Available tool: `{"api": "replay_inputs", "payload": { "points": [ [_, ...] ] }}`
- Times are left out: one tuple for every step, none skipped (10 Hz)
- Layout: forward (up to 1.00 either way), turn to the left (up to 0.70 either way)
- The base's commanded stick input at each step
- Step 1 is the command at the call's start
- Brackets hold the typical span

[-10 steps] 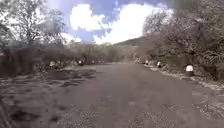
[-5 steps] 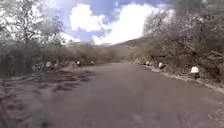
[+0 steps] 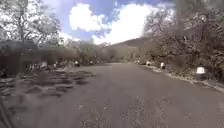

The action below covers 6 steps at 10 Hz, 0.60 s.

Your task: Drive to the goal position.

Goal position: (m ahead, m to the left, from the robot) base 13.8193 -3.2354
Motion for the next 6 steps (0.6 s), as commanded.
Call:
{"api": "replay_inputs", "payload": {
  "points": [
    [0.7, 0.0],
    [0.7, 0.0],
    [0.7, 0.0],
    [0.7, 0.0],
    [0.7, 0.0],
    [0.7, 0.0]
  ]
}}
